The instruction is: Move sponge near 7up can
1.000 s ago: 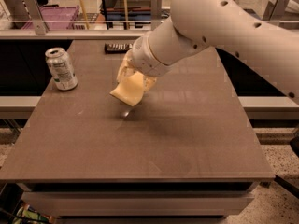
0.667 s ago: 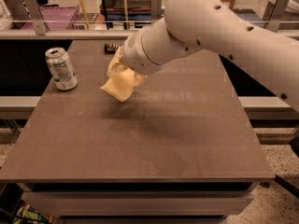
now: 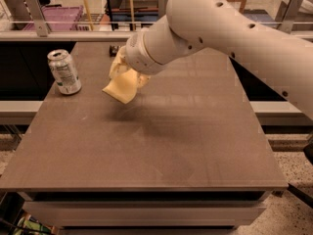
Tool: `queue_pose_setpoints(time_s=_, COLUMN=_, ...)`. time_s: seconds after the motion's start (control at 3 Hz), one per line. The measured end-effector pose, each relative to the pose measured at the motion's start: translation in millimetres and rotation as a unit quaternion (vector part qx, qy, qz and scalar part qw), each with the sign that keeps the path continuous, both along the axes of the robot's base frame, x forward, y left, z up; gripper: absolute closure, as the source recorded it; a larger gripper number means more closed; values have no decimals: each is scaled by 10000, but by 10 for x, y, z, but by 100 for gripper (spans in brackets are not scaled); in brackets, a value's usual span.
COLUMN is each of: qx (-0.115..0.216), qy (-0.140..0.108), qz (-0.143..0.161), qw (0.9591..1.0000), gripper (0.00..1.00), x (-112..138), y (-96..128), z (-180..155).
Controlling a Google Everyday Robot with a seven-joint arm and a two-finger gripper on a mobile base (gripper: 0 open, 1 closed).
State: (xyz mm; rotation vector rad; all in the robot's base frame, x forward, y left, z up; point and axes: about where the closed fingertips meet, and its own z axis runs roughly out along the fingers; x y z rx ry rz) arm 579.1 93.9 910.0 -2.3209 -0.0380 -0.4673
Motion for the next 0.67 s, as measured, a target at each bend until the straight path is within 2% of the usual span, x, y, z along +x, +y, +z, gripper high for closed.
queue_pose_setpoints(time_s=0.67, qx=-104, qy=-43, qz=254, qw=9996, gripper=100, x=247, y=218, z=-49)
